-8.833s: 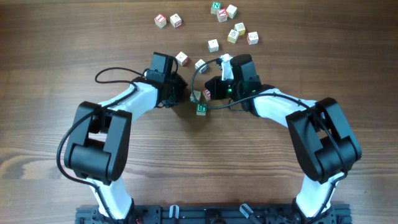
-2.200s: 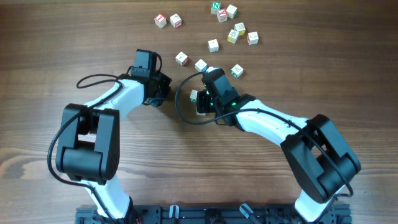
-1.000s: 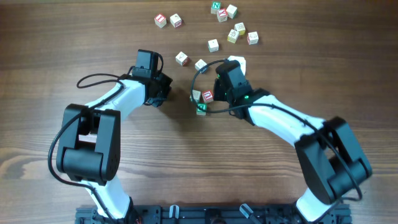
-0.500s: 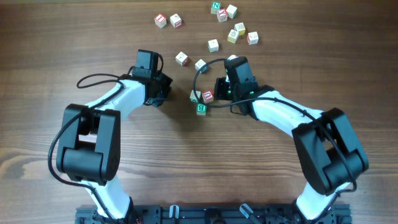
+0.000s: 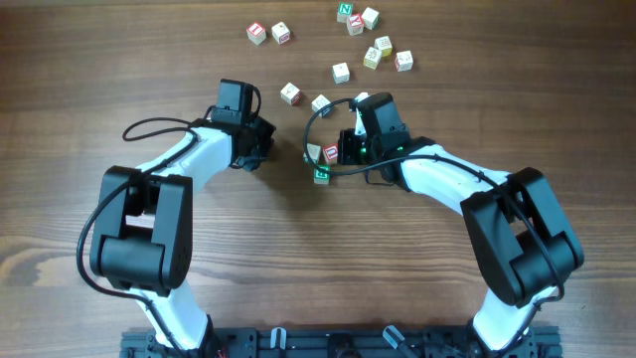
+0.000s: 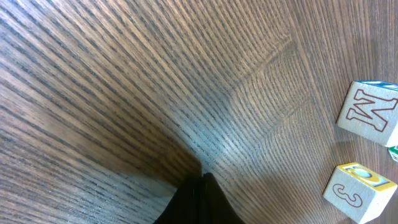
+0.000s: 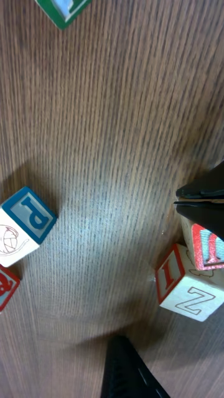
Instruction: Form a circle
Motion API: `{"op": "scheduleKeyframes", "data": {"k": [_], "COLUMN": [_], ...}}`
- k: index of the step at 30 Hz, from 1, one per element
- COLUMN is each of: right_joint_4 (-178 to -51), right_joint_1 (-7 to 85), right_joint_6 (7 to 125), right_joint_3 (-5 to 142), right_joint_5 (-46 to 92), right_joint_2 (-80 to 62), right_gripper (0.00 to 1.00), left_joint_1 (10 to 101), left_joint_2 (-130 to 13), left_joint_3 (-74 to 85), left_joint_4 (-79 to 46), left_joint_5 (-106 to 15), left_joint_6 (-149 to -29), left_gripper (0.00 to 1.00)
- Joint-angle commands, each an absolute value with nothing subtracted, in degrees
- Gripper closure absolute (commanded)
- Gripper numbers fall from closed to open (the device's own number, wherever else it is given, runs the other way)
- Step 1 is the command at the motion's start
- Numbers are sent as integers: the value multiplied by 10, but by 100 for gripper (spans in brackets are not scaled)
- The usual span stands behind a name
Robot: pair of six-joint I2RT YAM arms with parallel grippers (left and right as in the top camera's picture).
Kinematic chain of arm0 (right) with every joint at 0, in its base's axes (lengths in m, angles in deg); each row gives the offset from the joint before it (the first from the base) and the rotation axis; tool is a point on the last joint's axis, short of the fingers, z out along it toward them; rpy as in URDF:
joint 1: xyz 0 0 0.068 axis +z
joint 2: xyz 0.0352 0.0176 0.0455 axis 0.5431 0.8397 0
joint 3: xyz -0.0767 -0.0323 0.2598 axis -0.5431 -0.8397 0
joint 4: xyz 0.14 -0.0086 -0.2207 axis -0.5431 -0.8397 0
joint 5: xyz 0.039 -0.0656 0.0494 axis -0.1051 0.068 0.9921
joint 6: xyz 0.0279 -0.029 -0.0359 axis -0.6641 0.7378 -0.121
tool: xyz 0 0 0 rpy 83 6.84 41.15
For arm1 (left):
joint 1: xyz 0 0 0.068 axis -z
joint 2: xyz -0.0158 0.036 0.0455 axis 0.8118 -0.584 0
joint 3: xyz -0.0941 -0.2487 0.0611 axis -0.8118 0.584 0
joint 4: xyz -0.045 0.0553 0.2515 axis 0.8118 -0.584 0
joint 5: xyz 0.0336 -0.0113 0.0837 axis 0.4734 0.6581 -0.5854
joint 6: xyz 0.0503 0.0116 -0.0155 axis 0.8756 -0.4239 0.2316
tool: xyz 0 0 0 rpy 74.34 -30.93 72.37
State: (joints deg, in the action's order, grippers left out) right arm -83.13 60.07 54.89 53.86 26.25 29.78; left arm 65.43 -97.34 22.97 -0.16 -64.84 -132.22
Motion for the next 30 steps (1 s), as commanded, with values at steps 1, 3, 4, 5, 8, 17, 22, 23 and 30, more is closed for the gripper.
{"op": "scheduleKeyframes", "data": {"k": [1,3,4,5,8,17,22,23,30], "right_joint_4": [-826,-824,-823,-822,-818,-816,-825,-827,-851], "right_joint_1": [603,603,603,603,603,603,603,603,607], "right_joint_6": [562,562,562,562,574,578,541,536,536], "right_joint_3": [538,538,538,538,538,538,538,538,538], "right_joint_5": [275,275,275,276,289,288,241,231,207], "right_joint_2": [306,306,306,306,306,306,306,306,236], "right_gripper": [95,95,96,96,95,95,95,95,95], "left_joint_1": [654,654,654,654,654,654,654,654,654], "left_joint_2": [-1027,-1027,-1027,-1027,-1027,-1027,-1027,-1027,-1027], "left_joint_3": [271,271,271,271,271,271,271,271,271], "left_joint_4": [-23,-23,-23,-23,-23,-23,-23,-23,-23], "left_joint_5": [-705,-705,-705,-705,-705,-705,-705,-705,-705], "left_joint_6": [-1326,-1326,-1326,-1326,-1326,-1326,-1326,-1326,-1326], "left_gripper": [96,96,96,96,96,96,96,96,96]}}
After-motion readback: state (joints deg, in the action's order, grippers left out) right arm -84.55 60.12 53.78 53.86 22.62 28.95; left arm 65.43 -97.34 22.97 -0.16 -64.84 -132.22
